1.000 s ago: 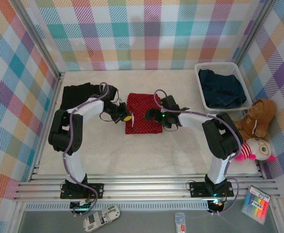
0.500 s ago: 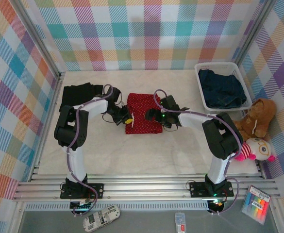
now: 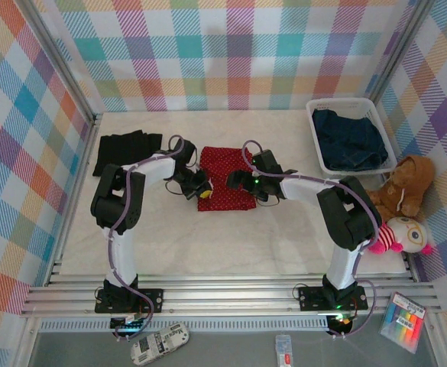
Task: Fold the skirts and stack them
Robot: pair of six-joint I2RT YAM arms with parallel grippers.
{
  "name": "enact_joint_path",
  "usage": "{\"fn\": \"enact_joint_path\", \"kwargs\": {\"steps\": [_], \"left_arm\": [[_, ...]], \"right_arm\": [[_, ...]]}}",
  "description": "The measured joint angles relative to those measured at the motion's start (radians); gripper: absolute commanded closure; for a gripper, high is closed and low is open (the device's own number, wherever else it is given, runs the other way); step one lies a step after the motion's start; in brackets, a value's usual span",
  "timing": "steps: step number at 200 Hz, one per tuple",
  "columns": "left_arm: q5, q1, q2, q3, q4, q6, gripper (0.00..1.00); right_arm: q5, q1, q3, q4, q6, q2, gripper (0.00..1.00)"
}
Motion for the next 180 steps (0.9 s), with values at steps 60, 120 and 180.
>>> {"fn": "enact_joint_path", "kwargs": {"steps": [60,120,180], "left_arm": [[-0.050,0.045,-0.051,-0.012,-0.034,0.019,0.84],[-0.101,0.049,-0.101,0.049,-0.077,0.050,0.79],[-0.129,0.049,0.048,0.211,-0.080,0.128,0.79]], "right_arm": [[-0.011,0.000,-0.002,0.020,0.002,0.002,0.01],[0.016,0.000,-0.002,0.010,-0.001,0.001,0.01],[0.027,0.000,-0.002,0.010,-0.005,-0.001,0.01]]}}
